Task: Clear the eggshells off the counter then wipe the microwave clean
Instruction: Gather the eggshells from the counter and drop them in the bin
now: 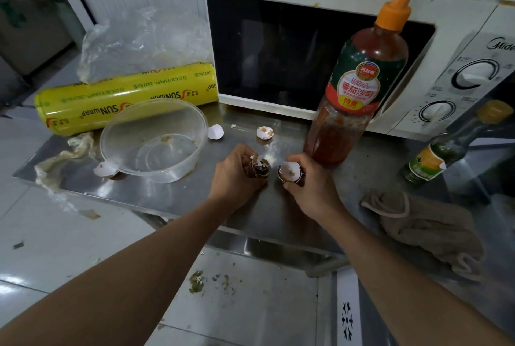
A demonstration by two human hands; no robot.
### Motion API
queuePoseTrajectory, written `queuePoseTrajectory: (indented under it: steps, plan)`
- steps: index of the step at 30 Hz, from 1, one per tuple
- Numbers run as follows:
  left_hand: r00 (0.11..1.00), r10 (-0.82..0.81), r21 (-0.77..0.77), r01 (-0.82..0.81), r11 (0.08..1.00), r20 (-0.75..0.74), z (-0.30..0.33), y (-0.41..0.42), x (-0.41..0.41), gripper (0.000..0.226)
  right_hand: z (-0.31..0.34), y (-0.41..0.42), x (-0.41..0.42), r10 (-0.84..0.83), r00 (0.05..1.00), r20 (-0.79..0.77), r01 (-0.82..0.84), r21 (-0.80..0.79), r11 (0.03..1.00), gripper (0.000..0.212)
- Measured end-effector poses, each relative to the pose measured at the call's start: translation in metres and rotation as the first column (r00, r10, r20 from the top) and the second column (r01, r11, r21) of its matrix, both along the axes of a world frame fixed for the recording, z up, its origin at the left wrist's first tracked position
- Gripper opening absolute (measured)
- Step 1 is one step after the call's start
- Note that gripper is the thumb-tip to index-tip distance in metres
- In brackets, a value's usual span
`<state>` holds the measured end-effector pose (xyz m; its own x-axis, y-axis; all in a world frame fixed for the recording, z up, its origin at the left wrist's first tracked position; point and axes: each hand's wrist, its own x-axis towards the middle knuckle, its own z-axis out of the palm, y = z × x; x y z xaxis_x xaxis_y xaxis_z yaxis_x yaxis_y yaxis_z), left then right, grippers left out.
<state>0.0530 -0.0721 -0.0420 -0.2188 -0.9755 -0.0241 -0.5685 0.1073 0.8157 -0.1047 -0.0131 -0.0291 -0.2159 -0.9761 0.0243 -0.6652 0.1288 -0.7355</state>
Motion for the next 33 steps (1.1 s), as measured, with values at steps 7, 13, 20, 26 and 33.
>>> queuePoseTrajectory:
  steps: [7, 13, 20, 26, 33]
  plan:
    - [0.997, -0.065, -0.046, 0.068, 0.997, 0.049, 0.002, 0.0, 0.005, 0.039, -0.004, -0.002, -0.005, 0.054, 0.998, -0.029, -0.054, 0.004, 0.999, 0.043]
    - [0.997, -0.068, -0.061, 0.07, 0.996, 0.03, 0.006, -0.002, 0.005, 0.037, -0.006, -0.009, -0.002, 0.101, 0.995, -0.023, -0.102, -0.026, 0.994, 0.048]
    - [0.999, -0.038, -0.041, 0.039, 0.998, 0.009, 0.004, -0.001, 0.005, 0.041, -0.009, -0.013, -0.003, 0.128, 0.992, -0.009, -0.128, -0.044, 0.991, 0.056]
    - [1.0, -0.021, -0.022, 0.021, 1.0, 0.021, -0.003, 0.002, 0.004, 0.05, -0.013, -0.012, -0.006, 0.153, 0.988, 0.013, -0.152, -0.058, 0.987, 0.061]
    - [0.995, -0.015, -0.103, 0.026, 0.994, 0.1, -0.005, 0.007, 0.001, 0.052, -0.016, -0.01, -0.008, 0.173, 0.985, 0.022, -0.171, -0.084, 0.982, 0.056]
